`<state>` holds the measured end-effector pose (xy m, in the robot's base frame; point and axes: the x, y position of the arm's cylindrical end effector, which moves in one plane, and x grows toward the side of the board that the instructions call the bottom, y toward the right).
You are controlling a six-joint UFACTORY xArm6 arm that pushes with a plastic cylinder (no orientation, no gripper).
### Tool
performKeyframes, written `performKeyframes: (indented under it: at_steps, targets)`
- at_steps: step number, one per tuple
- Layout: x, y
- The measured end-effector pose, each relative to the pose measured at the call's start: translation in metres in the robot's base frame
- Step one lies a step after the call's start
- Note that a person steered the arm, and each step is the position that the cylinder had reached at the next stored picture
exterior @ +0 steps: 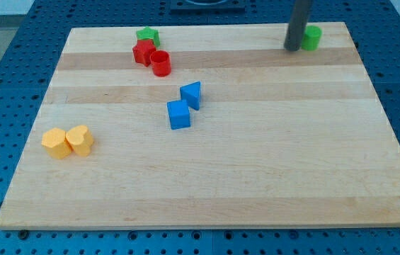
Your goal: Adjust the triangle at the top right side of cube
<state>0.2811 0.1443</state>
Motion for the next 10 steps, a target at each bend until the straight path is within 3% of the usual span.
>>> performKeyframes:
  at_steps: [2,3,7,10]
  targets:
    - [0.092,-0.143]
    - [0.086,-0.158]
    - [0.090,-0.158]
    - [0.094,-0.107]
